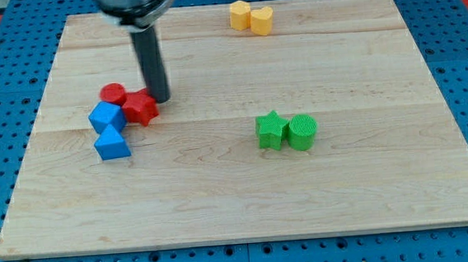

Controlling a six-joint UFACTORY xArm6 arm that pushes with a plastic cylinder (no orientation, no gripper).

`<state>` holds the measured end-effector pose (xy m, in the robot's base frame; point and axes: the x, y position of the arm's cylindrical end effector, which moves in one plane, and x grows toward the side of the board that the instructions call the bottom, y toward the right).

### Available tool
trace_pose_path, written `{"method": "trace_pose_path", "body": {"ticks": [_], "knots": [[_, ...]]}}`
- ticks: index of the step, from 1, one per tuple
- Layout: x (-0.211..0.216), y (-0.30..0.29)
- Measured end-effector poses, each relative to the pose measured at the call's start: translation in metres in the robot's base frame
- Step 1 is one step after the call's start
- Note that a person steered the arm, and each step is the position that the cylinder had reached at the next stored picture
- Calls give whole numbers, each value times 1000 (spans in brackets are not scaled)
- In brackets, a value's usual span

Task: Move the green circle up

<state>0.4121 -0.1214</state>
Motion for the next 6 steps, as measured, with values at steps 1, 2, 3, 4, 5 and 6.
{"method": "trace_pose_path", "body": {"ticks": [1, 2, 3, 4, 5, 6], "knots": [[39, 32], [134, 41], [158, 125], [145, 193], [93, 199], [56, 220]]}}
